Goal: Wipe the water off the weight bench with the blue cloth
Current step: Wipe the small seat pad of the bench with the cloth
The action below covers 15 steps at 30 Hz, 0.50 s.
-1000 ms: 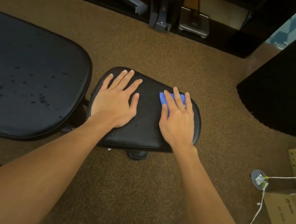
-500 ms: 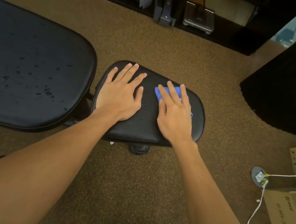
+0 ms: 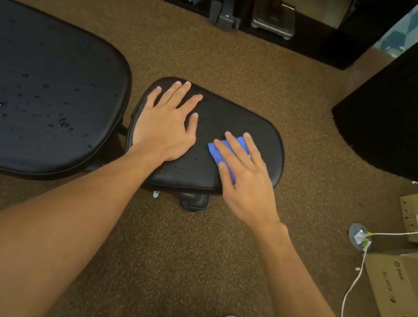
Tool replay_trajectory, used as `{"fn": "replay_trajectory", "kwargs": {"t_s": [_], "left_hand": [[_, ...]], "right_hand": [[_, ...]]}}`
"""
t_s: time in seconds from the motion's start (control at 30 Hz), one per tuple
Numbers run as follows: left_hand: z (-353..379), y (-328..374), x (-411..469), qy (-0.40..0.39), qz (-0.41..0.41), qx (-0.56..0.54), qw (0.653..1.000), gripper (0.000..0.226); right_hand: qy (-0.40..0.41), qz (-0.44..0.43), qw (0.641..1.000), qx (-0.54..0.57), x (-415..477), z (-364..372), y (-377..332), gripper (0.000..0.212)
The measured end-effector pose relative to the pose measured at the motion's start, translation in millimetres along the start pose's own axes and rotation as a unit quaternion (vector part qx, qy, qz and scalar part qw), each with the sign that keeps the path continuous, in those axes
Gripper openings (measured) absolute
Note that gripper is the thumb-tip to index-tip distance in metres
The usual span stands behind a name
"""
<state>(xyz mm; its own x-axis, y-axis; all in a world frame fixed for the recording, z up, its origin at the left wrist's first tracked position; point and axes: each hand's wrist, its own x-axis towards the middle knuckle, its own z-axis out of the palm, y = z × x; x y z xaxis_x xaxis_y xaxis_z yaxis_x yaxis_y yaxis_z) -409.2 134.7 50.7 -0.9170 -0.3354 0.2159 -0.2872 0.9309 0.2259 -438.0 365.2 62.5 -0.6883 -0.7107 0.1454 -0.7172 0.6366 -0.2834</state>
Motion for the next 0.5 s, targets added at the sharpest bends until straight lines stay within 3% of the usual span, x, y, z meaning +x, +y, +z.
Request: {"fn": "replay_trajectory", "kwargs": {"t_s": [0.17, 0.37, 0.5], "left_hand": [[0, 0, 0, 0.003, -0.002, -0.001, 1.0, 0.056], [0, 0, -1, 0.008, -0.002, -0.009, 1.0, 0.056], [-1, 0, -1, 0.008, -0.003, -0.011, 1.0, 0.056]], "right_hand": [[0.023, 0.097, 0.995, -0.017, 23, 5, -2, 0.05], [-0.005, 0.008, 1.0, -0.017, -5, 5, -15, 0.049], [0.023, 0.084, 0.996, -0.022, 2, 2, -2, 0.05]]}}
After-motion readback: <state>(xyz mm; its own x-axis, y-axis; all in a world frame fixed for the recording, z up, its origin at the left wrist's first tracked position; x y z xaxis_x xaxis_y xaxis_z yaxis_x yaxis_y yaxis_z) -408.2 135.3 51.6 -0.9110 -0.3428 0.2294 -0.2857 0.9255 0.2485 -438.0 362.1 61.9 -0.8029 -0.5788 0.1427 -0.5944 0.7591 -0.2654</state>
